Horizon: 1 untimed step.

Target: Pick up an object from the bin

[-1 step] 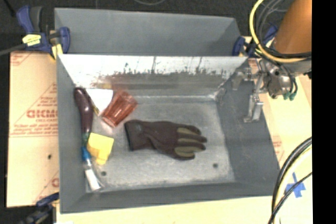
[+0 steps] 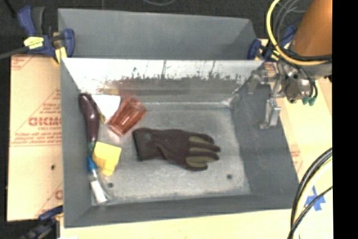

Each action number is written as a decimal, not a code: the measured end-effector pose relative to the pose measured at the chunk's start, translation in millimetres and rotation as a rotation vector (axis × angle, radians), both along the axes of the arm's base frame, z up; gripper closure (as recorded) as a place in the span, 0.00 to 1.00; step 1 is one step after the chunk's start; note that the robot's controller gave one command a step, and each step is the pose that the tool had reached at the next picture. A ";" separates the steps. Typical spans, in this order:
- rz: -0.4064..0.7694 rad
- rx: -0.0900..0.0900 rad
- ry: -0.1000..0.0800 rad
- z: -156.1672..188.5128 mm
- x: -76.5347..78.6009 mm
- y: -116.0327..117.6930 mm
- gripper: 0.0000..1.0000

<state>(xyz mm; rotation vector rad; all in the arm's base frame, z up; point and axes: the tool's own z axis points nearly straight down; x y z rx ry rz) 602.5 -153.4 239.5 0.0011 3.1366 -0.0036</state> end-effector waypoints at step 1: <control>0.056 -0.001 -0.003 -64.1 4.7 27.7 0.00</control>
Offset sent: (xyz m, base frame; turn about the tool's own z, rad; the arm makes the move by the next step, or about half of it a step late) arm -0.0366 0.0815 -0.0795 -0.0429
